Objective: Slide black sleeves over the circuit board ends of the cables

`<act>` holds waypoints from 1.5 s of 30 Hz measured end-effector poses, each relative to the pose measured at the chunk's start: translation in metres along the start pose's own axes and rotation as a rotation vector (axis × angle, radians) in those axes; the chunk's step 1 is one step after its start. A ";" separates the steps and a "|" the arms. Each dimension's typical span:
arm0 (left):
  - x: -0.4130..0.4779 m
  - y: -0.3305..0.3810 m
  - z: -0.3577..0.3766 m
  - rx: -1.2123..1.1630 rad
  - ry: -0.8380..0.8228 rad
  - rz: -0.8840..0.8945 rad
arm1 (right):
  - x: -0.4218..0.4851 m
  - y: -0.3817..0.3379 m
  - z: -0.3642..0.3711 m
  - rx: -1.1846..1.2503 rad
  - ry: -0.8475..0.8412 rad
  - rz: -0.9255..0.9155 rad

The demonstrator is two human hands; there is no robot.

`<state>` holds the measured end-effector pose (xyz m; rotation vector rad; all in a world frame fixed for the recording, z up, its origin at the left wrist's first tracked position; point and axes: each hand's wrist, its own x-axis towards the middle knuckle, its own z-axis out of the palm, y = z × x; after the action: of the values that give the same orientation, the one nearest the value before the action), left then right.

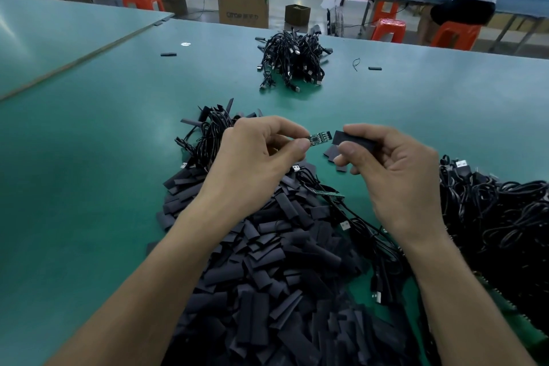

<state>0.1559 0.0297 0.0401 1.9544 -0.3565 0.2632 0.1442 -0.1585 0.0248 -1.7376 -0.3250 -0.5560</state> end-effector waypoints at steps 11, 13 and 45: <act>-0.001 0.001 0.004 -0.034 -0.023 -0.010 | -0.002 0.001 0.004 0.006 0.021 -0.035; -0.001 0.002 0.004 -0.041 -0.029 -0.009 | -0.003 0.001 0.005 0.003 0.029 -0.036; 0.001 -0.006 -0.003 -0.008 -0.187 -0.061 | 0.002 -0.002 -0.003 0.109 -0.172 0.092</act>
<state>0.1588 0.0348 0.0367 1.9835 -0.4179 0.0394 0.1443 -0.1607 0.0276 -1.6890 -0.3872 -0.3178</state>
